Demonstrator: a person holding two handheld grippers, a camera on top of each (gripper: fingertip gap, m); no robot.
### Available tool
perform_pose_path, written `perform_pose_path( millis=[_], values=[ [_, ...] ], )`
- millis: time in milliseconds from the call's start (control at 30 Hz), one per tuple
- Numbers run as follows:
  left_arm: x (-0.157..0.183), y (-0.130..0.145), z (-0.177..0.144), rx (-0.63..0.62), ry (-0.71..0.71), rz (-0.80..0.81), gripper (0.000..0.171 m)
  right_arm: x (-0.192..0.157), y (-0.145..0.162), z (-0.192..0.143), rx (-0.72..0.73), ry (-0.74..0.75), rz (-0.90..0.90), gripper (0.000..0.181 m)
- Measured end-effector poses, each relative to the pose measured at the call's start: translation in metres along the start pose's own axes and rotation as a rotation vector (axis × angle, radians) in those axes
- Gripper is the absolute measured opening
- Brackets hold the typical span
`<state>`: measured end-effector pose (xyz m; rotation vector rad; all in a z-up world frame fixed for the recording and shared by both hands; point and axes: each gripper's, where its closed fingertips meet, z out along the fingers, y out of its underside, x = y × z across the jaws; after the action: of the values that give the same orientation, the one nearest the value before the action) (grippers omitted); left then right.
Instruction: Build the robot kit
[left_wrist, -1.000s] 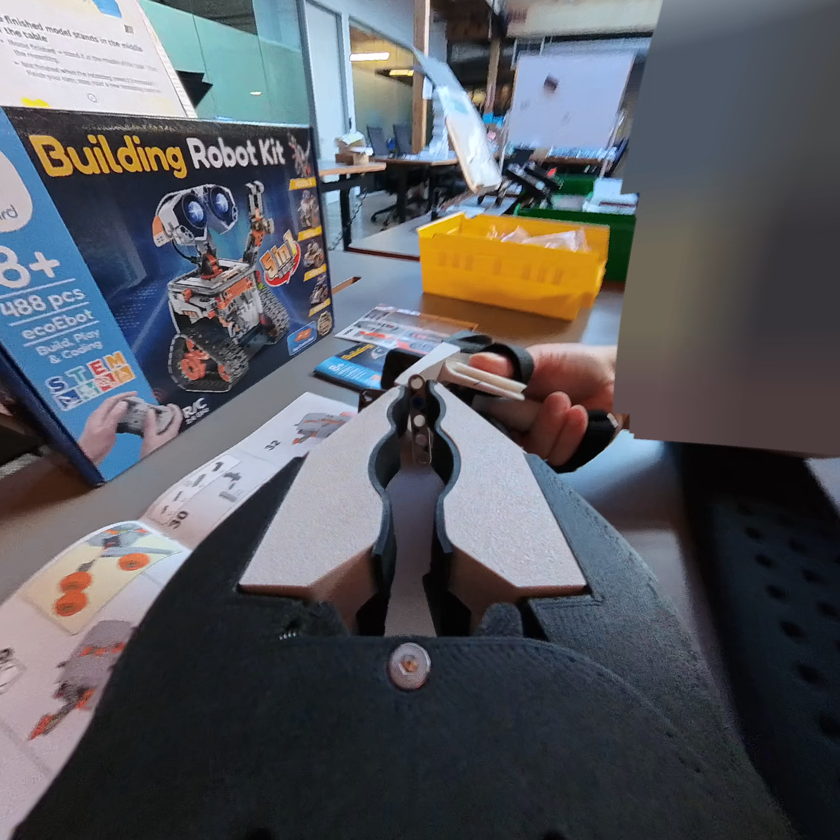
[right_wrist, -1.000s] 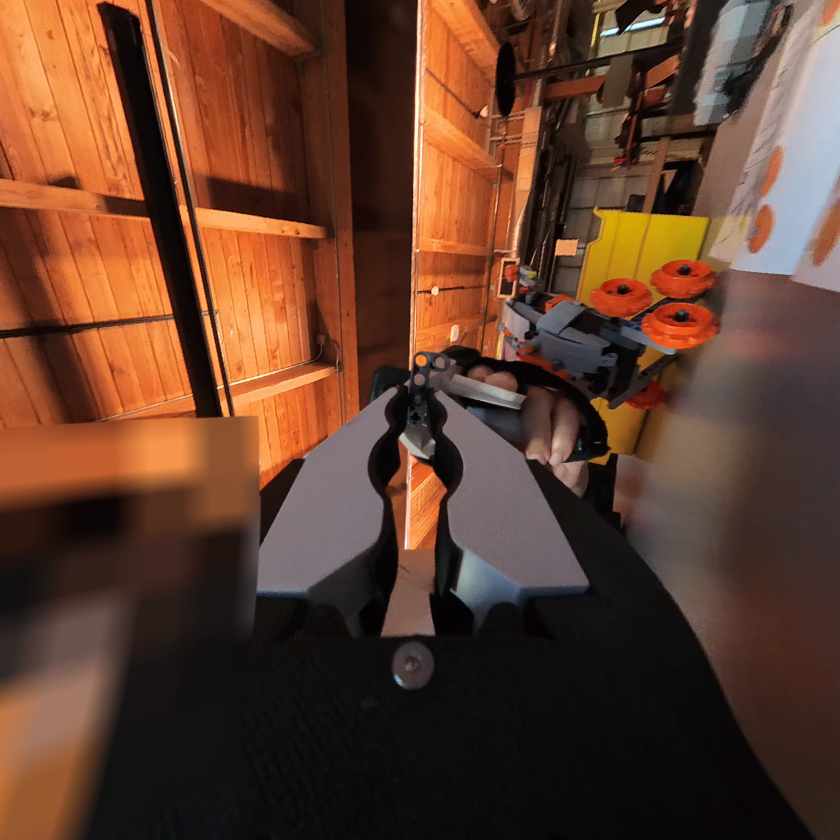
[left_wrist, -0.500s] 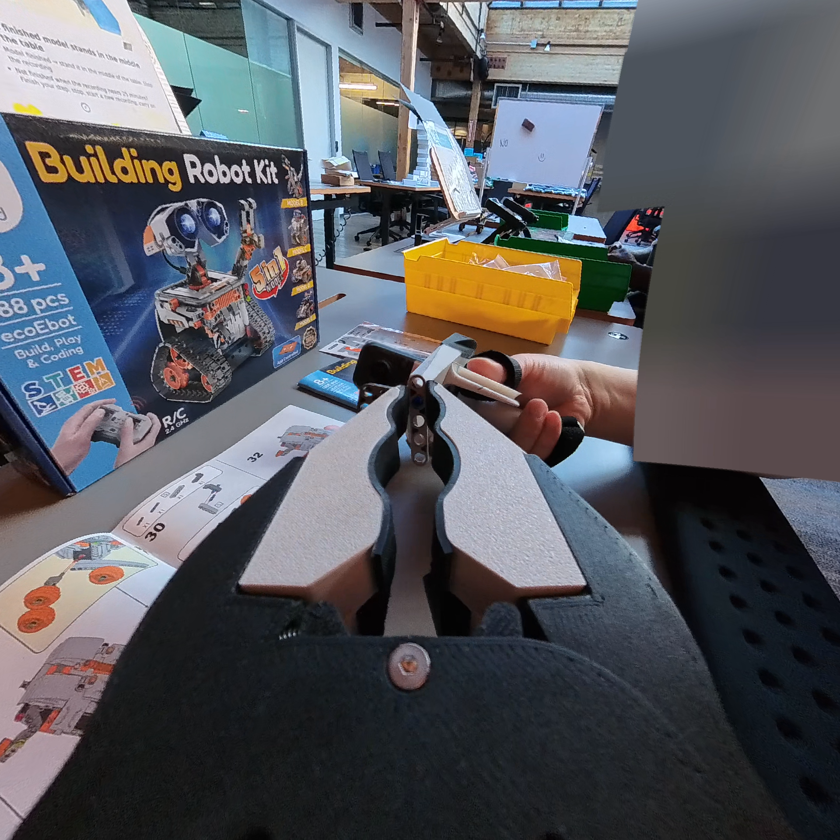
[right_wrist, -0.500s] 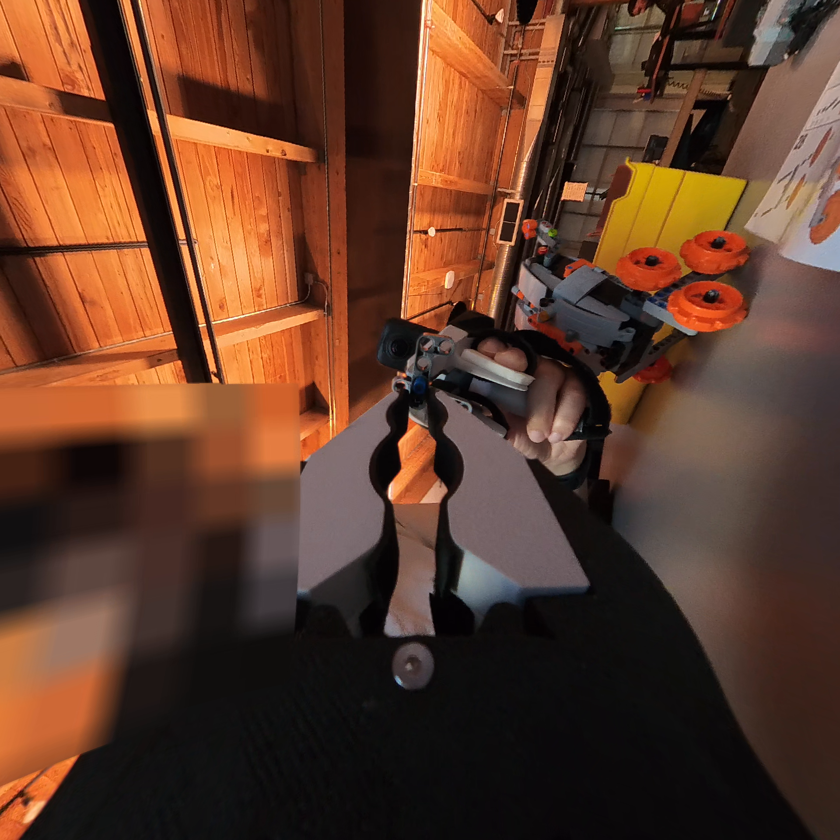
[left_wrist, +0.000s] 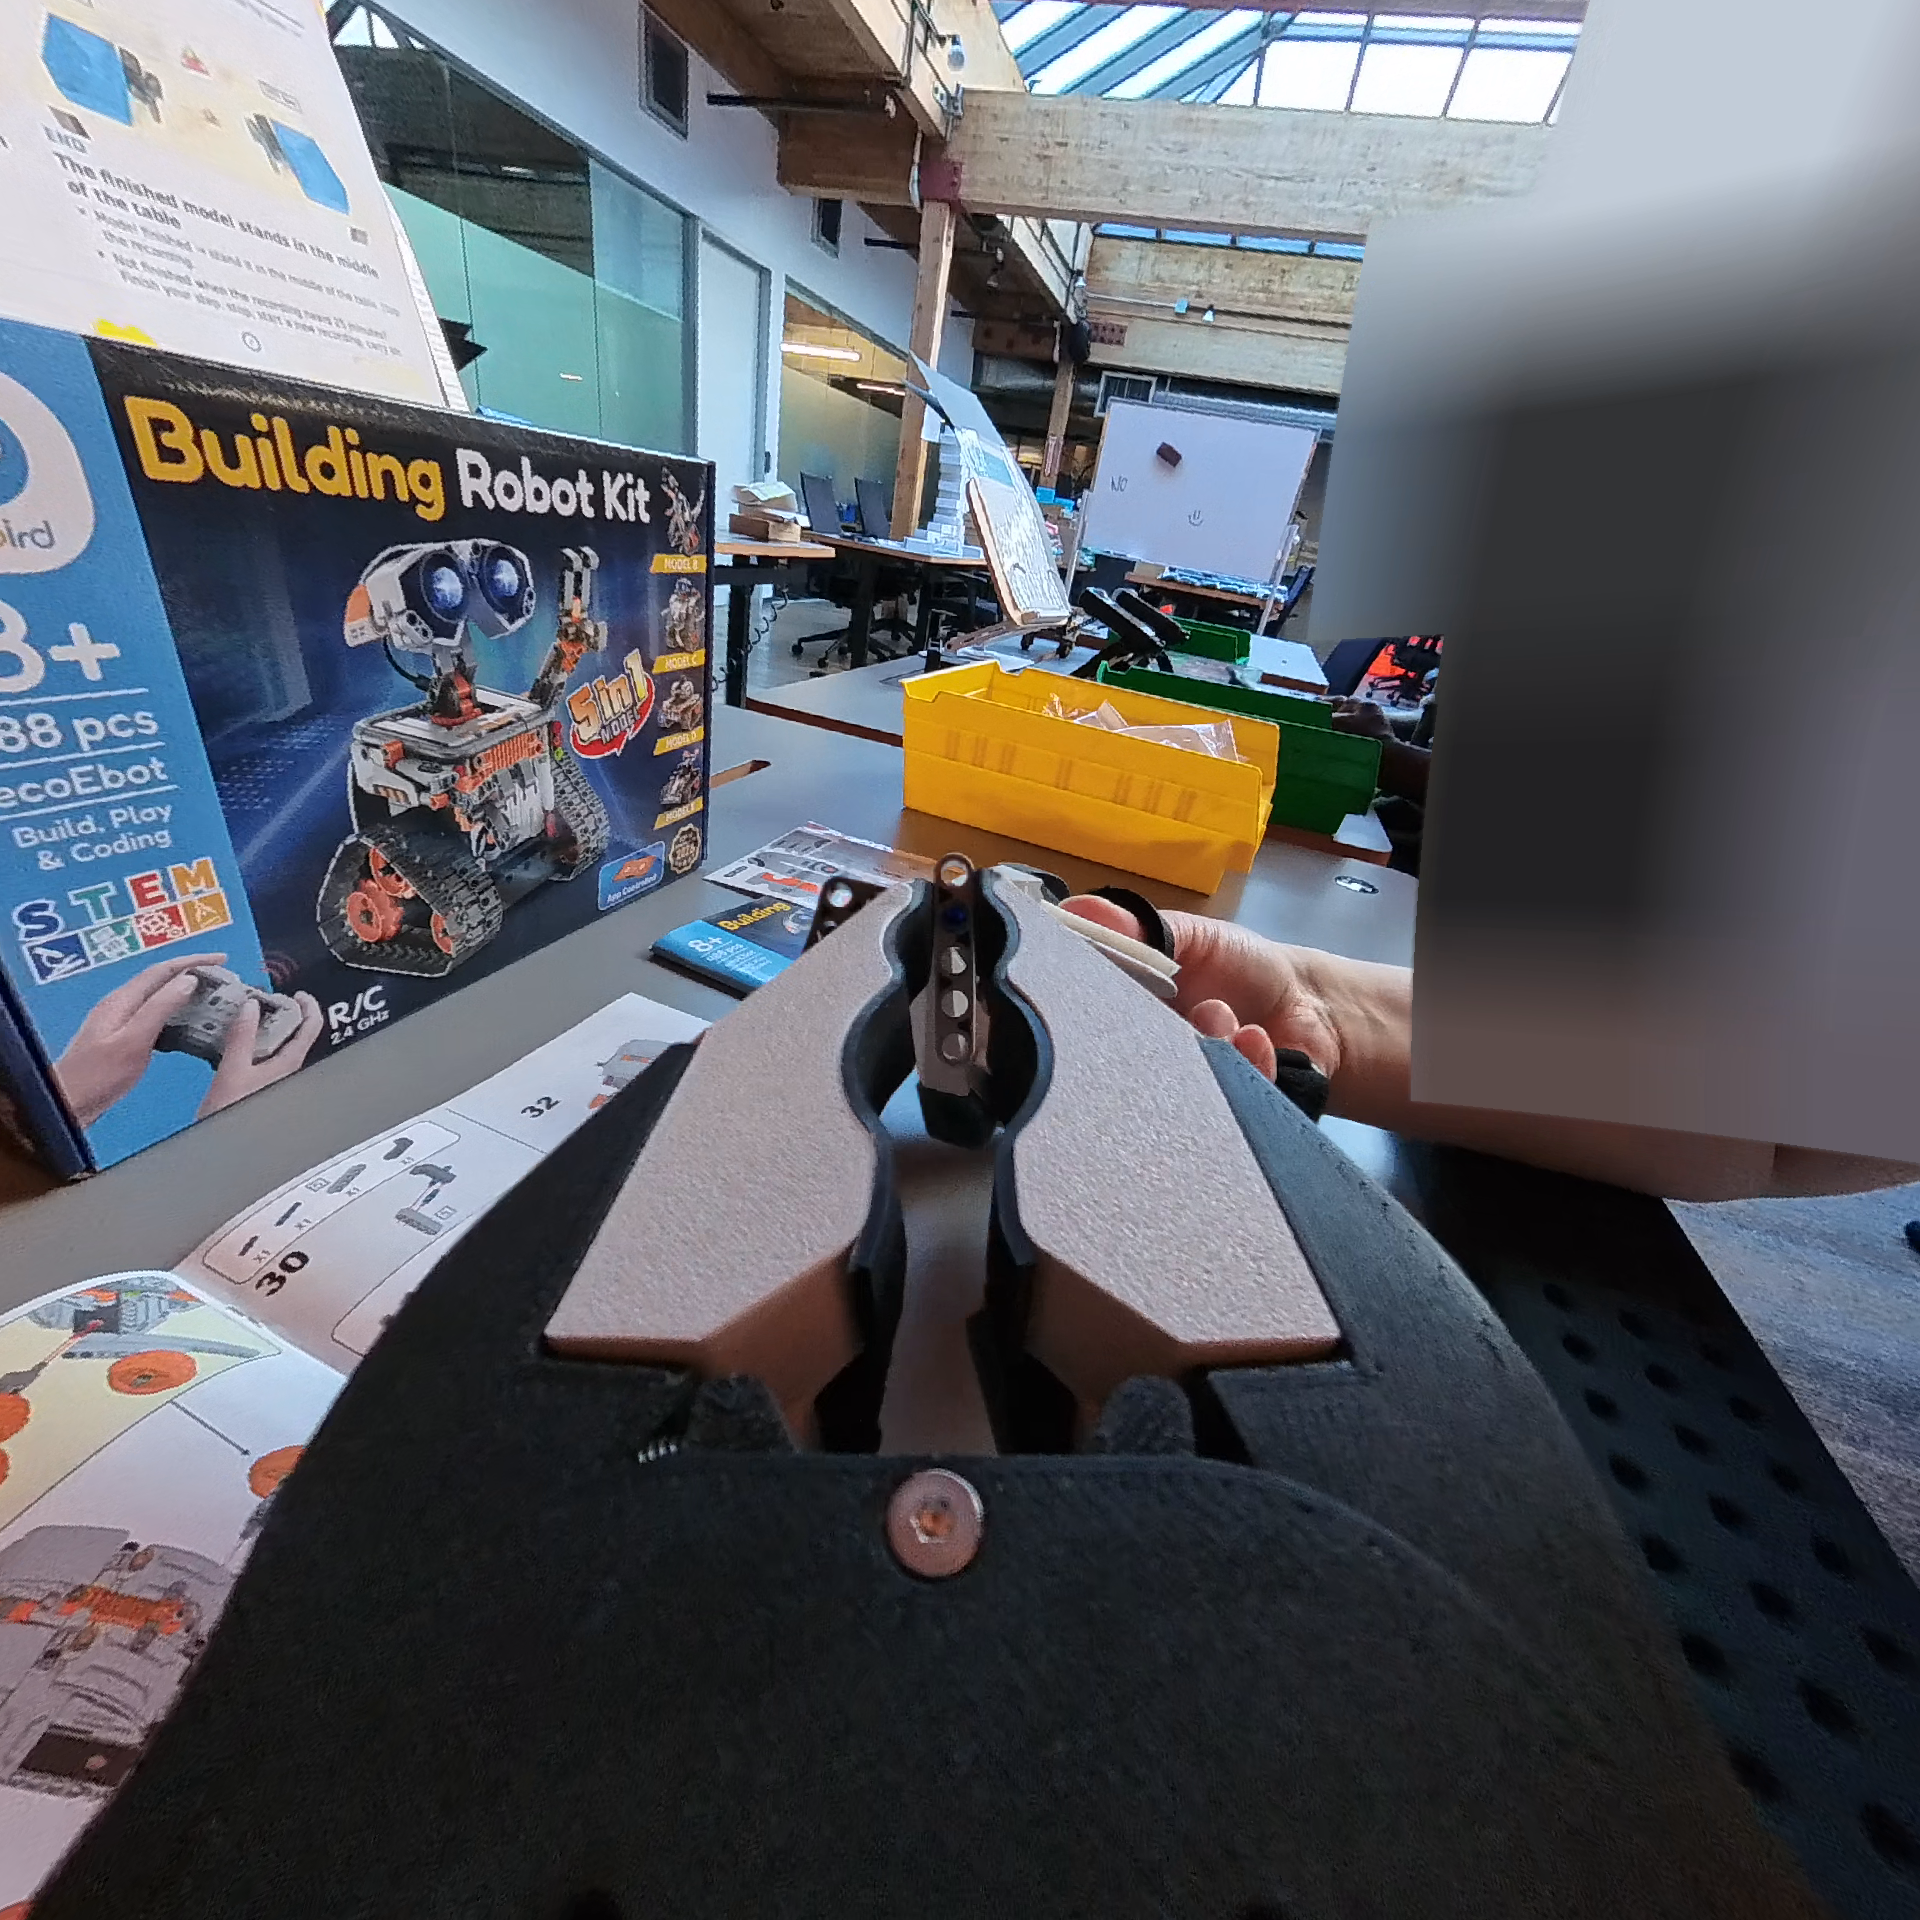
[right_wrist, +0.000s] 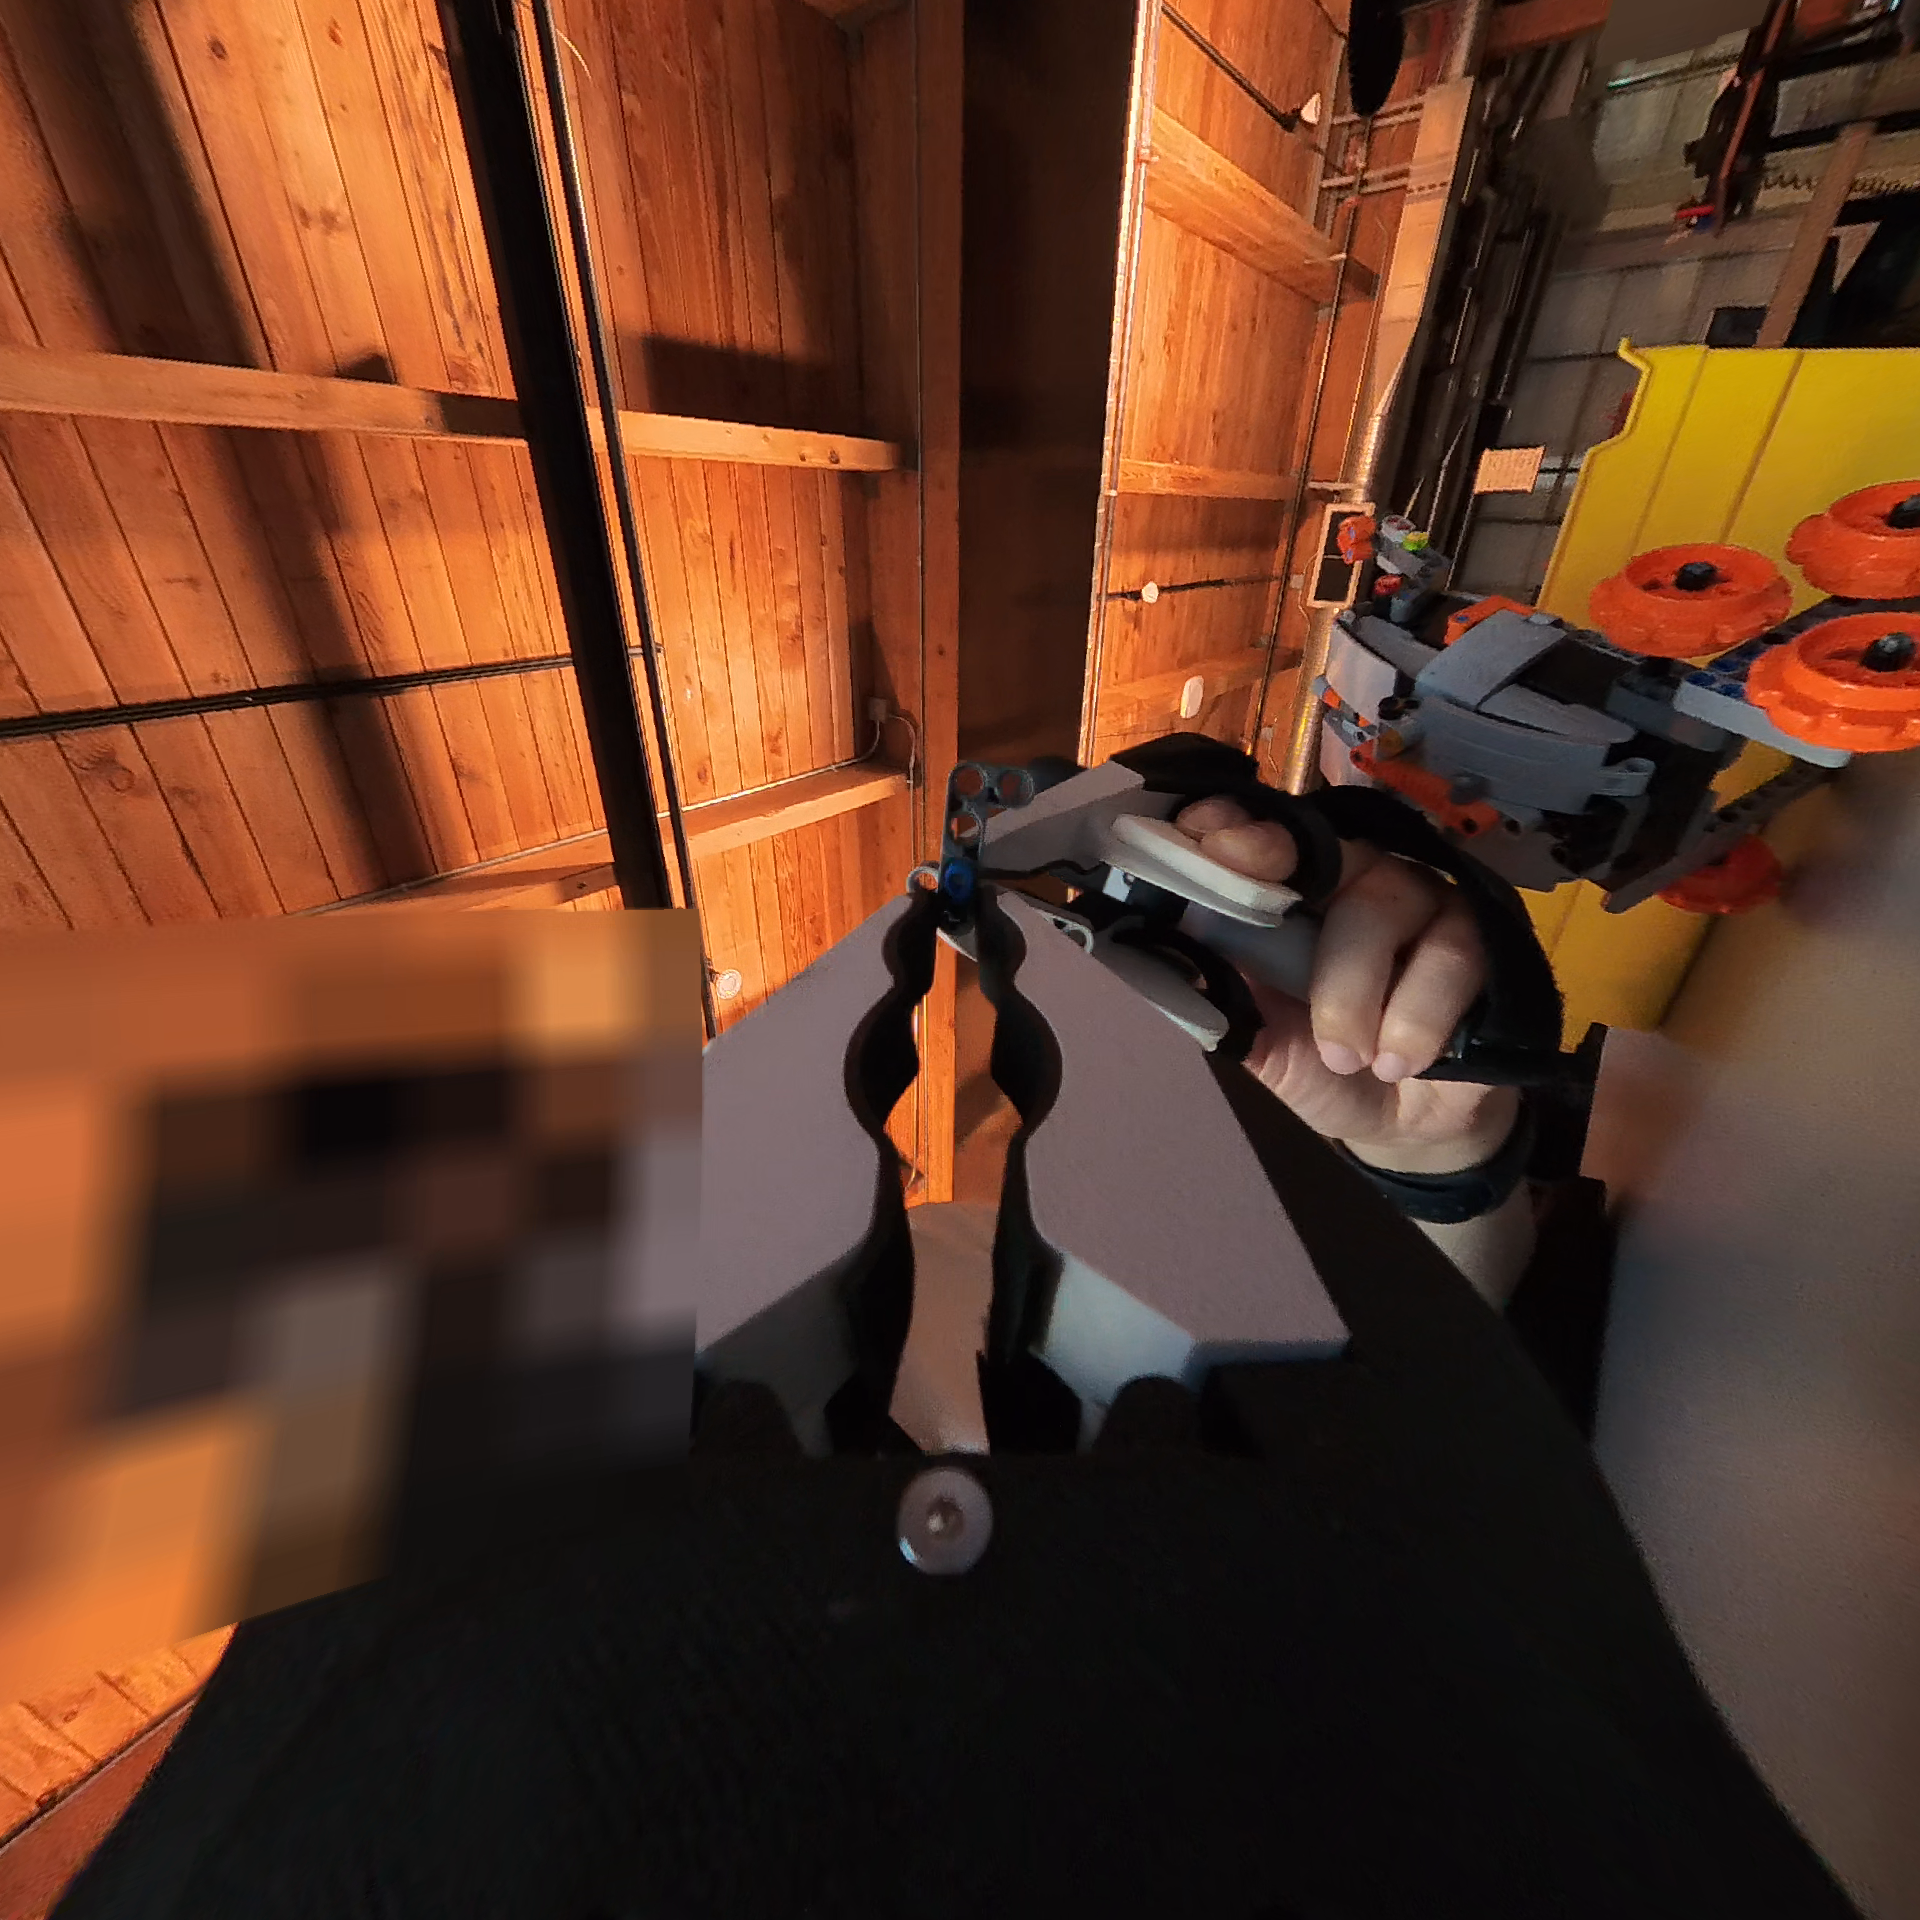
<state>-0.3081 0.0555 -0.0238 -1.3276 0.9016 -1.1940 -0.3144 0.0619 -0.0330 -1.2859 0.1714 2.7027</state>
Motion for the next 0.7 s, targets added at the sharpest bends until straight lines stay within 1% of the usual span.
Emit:
perform_pose_path(
  millis=[133,233,367,500,567,633,700],
  values=[
    [-0.002,0.004,0.001,-0.033,-0.039,0.082,0.006,0.004,-0.003,-0.002,0.015,0.052,-0.046,0.006],
    [-0.001,0.004,0.001,-0.027,-0.040,0.097,0.006,0.003,-0.002,-0.002,0.016,0.055,-0.050,0.006],
    [-0.004,0.008,0.001,-0.057,-0.064,0.142,0.006,0.007,-0.004,-0.004,0.028,0.074,-0.052,0.006],
    [-0.004,0.009,0.000,-0.068,-0.046,0.104,0.006,0.008,-0.004,-0.005,0.008,0.098,-0.078,0.006],
    [-0.006,0.011,0.000,-0.079,-0.030,0.053,0.006,0.010,-0.005,-0.005,0.002,0.114,-0.093,0.006],
    [-0.005,0.007,-0.001,-0.061,-0.023,0.020,0.006,0.007,-0.004,-0.004,0.000,0.098,-0.094,0.006],
    [-0.008,0.000,-0.003,-0.025,-0.057,0.039,0.011,0.006,-0.005,-0.003,0.010,0.094,-0.112,0.006]
  ],
)
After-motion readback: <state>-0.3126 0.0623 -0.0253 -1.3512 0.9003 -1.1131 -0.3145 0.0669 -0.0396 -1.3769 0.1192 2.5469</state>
